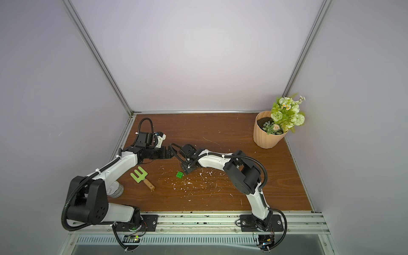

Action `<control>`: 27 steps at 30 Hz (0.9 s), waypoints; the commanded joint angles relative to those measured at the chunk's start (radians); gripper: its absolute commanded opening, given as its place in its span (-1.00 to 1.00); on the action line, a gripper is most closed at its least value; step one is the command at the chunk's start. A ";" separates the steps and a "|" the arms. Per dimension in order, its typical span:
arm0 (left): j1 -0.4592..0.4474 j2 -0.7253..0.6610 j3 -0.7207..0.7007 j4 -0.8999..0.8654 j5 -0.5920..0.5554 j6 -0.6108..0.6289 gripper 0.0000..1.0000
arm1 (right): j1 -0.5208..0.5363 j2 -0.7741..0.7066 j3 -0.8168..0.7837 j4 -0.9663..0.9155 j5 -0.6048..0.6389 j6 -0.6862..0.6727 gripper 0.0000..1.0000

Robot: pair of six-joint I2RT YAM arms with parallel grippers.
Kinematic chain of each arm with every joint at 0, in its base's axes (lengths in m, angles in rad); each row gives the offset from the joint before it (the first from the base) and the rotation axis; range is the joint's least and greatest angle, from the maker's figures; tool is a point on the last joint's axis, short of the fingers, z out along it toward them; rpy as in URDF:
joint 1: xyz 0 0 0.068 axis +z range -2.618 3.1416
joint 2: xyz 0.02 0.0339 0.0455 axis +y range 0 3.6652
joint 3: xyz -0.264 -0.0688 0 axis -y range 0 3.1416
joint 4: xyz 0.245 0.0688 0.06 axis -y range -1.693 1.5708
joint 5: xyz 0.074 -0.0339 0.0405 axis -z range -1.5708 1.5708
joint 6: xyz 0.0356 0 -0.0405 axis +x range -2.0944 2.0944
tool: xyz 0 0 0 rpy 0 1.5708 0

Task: Assemble a giraffe with lego
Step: Adjust the lego brick at the center of the board.

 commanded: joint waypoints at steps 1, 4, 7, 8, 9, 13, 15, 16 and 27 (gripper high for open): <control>0.013 0.014 0.020 -0.034 -0.030 -0.013 0.99 | 0.007 -0.004 0.020 -0.002 0.013 -0.007 0.60; 0.014 0.011 0.020 -0.032 -0.029 -0.013 0.99 | 0.008 -0.005 0.018 -0.005 0.023 -0.004 0.56; 0.013 0.011 0.019 -0.029 -0.024 -0.013 0.99 | 0.007 -0.010 0.018 0.000 0.030 -0.002 0.53; 0.014 0.009 0.019 -0.029 -0.023 -0.012 0.99 | 0.007 -0.012 0.019 0.001 0.031 -0.002 0.53; 0.014 0.009 0.019 -0.029 -0.023 -0.013 0.99 | 0.007 -0.012 0.020 0.003 0.031 -0.003 0.53; 0.013 0.009 0.017 -0.028 -0.018 -0.012 0.99 | 0.007 -0.013 0.026 0.003 0.031 -0.004 0.49; 0.013 0.009 0.017 -0.026 -0.017 -0.013 0.99 | 0.007 -0.014 0.029 0.001 0.035 -0.006 0.48; 0.013 0.009 0.018 -0.026 -0.015 -0.013 0.99 | 0.007 -0.013 0.032 -0.001 0.036 -0.008 0.48; 0.013 0.008 0.016 -0.026 -0.011 -0.013 0.99 | 0.004 -0.005 0.065 -0.067 0.127 0.050 0.28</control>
